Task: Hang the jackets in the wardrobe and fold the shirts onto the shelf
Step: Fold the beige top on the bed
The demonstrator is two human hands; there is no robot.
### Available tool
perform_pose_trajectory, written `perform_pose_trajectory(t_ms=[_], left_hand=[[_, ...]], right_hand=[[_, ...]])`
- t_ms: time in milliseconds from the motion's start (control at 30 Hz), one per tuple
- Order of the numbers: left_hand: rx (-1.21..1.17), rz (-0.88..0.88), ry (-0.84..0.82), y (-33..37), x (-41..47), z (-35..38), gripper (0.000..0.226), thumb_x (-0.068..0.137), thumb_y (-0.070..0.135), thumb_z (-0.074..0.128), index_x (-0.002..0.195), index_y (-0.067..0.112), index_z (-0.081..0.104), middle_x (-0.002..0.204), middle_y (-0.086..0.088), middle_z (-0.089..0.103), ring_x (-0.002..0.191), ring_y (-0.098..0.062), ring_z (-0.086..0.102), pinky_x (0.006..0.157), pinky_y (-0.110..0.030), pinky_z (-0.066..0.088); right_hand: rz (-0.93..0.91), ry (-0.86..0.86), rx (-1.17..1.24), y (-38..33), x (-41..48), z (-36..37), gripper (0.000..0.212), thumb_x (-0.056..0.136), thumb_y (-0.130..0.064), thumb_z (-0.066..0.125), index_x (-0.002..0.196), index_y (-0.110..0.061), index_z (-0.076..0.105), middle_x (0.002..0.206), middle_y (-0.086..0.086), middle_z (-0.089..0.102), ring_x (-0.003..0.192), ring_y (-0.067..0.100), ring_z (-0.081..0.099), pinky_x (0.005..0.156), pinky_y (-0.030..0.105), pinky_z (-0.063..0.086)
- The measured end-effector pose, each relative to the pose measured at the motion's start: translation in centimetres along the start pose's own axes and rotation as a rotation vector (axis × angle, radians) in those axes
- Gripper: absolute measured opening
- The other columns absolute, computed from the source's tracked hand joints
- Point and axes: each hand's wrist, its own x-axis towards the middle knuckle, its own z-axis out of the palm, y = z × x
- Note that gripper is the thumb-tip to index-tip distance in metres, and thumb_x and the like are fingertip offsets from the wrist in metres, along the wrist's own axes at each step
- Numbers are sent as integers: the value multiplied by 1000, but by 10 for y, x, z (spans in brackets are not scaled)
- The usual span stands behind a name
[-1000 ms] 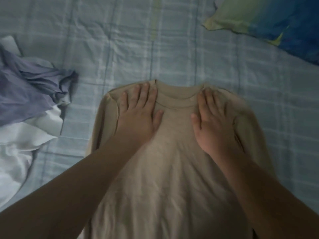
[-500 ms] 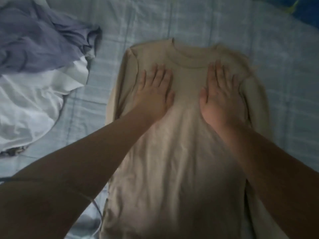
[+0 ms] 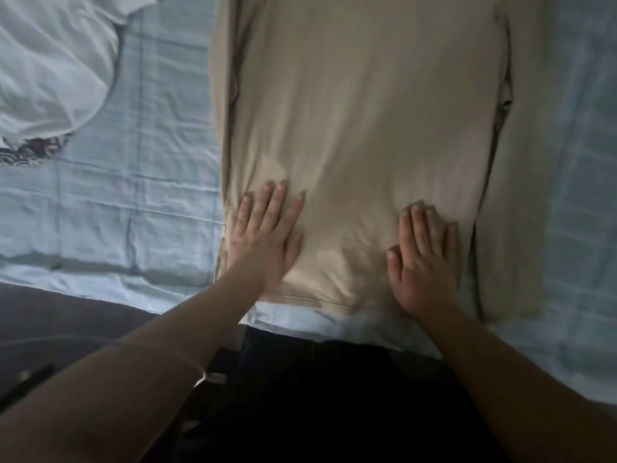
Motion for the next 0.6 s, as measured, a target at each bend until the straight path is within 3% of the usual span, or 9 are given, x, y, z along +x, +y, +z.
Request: perform_pose_trajectory(t_ms=[167, 333, 500, 600], left_hand=[[28, -27, -74, -3, 4, 6, 63, 102, 45, 27, 160, 29, 9, 167, -4, 0, 154, -25, -2, 124, -49, 2], [-72, -35, -55, 0, 6, -26, 57, 103, 41, 34, 157, 23, 27, 165, -8, 21, 153, -27, 10, 123, -51, 13], [-213, 7, 162, -14, 20, -57, 53, 97, 25, 49, 147, 11, 45, 155, -11, 41, 148, -33, 28, 120, -51, 23], [-290, -166, 288, -32, 37, -70, 52, 91, 23, 57, 140, 7, 51, 141, -15, 52, 135, -37, 43, 112, -46, 36]], right_hand=[[-2, 26, 41, 9, -4, 13, 66, 97, -38, 35, 157, -13, 22, 164, 7, 21, 152, 26, 18, 120, 58, 14], [40, 1, 28, 0, 2, -11, 68, 94, -37, 43, 156, -13, 26, 162, 8, 26, 148, 28, 26, 120, 56, 17], [33, 57, 145, -36, 39, -46, 61, 96, -32, 41, 152, -10, 33, 160, 13, 29, 150, 29, 23, 120, 54, 19], [-56, 95, 262, -75, 82, -61, 56, 96, -24, 42, 149, -5, 40, 157, 17, 35, 147, 33, 28, 119, 53, 24]])
